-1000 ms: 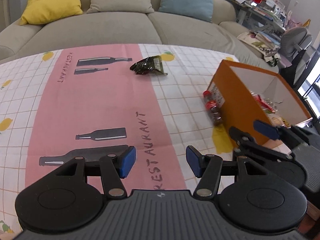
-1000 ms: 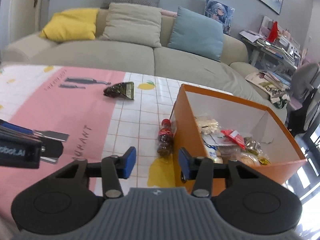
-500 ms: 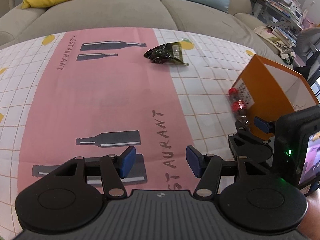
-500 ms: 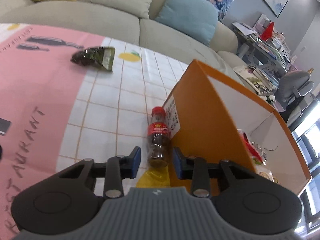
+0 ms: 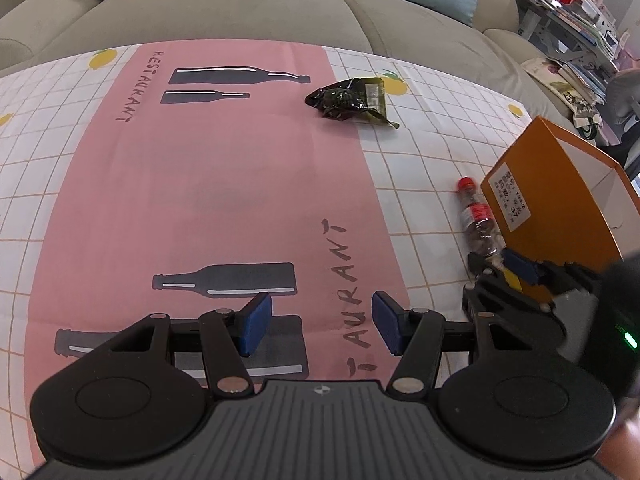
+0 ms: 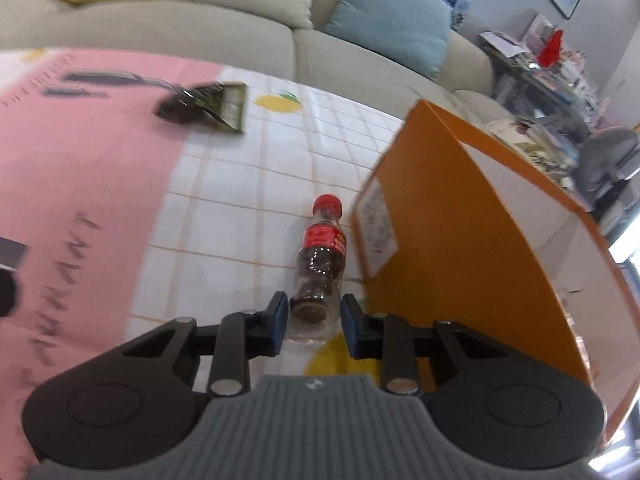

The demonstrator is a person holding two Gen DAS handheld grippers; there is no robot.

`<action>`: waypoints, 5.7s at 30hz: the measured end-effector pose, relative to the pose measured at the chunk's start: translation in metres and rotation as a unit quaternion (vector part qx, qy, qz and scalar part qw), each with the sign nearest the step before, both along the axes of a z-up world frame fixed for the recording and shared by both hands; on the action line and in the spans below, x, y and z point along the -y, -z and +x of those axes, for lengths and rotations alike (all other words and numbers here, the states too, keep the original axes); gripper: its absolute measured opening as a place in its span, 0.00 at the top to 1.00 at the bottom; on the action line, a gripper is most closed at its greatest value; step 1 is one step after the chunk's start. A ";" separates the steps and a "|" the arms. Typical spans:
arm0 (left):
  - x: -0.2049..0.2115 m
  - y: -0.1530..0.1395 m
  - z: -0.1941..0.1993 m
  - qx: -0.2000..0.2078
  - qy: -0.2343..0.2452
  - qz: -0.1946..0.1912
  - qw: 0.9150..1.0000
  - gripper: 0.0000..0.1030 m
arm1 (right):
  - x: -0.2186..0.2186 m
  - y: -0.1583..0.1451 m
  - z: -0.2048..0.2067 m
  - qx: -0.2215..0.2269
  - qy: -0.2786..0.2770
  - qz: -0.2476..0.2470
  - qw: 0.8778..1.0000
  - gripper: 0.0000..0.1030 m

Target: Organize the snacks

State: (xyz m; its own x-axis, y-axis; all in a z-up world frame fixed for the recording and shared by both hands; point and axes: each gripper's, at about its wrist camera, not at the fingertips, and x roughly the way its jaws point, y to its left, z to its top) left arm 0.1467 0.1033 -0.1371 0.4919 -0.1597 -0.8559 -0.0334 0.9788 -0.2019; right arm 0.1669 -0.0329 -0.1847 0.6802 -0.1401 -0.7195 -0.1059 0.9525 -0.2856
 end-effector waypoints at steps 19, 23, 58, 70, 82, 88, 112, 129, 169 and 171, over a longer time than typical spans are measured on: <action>0.005 -0.010 0.061 0.058 0.092 0.055 0.993 0.34 | 0.003 -0.012 0.042 -0.071 -0.074 0.152 0.983 0.71; 0.013 -0.013 0.086 0.086 0.129 0.069 0.985 0.34 | 0.007 -0.010 0.055 -0.080 -0.060 0.168 0.981 0.72; 0.065 0.038 0.174 0.095 0.265 0.214 0.935 0.59 | 0.035 -0.003 0.084 -0.103 -0.027 0.241 0.965 0.72; 0.034 0.014 0.066 0.011 0.064 0.048 0.997 0.59 | 0.040 -0.007 0.053 -0.152 -0.026 0.272 0.950 0.73; 0.030 -0.045 -0.023 0.035 -0.011 -0.036 0.999 0.60 | 0.059 -0.041 -0.033 -0.155 -0.041 0.312 0.936 0.73; 0.052 -0.080 -0.048 0.058 0.003 -0.057 0.997 0.60 | 0.088 -0.076 -0.067 -0.127 -0.043 0.335 0.933 0.72; 0.261 -0.099 0.085 -0.004 0.148 -0.118 0.982 0.61 | 0.311 -0.136 -0.010 -0.110 -0.003 0.232 0.966 0.72; 0.338 -0.020 0.173 -0.104 0.132 -0.121 0.978 0.61 | 0.345 -0.066 0.096 -0.177 -0.015 0.148 0.973 0.72; 0.258 -0.192 0.036 0.113 0.211 0.042 0.970 0.48 | 0.298 -0.176 0.017 -0.076 -0.002 0.186 0.980 0.25; 0.247 -0.207 0.015 0.143 0.215 0.050 0.965 0.48 | 0.292 -0.192 -0.001 -0.055 0.002 0.198 0.979 0.23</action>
State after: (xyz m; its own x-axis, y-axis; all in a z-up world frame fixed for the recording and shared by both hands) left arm 0.1620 -0.1442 0.0704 0.6168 -0.3256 -0.7166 0.4232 0.9048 -0.0468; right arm 0.1660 -0.3252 0.0070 0.5962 0.1622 -0.7862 -0.1117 0.9866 0.1189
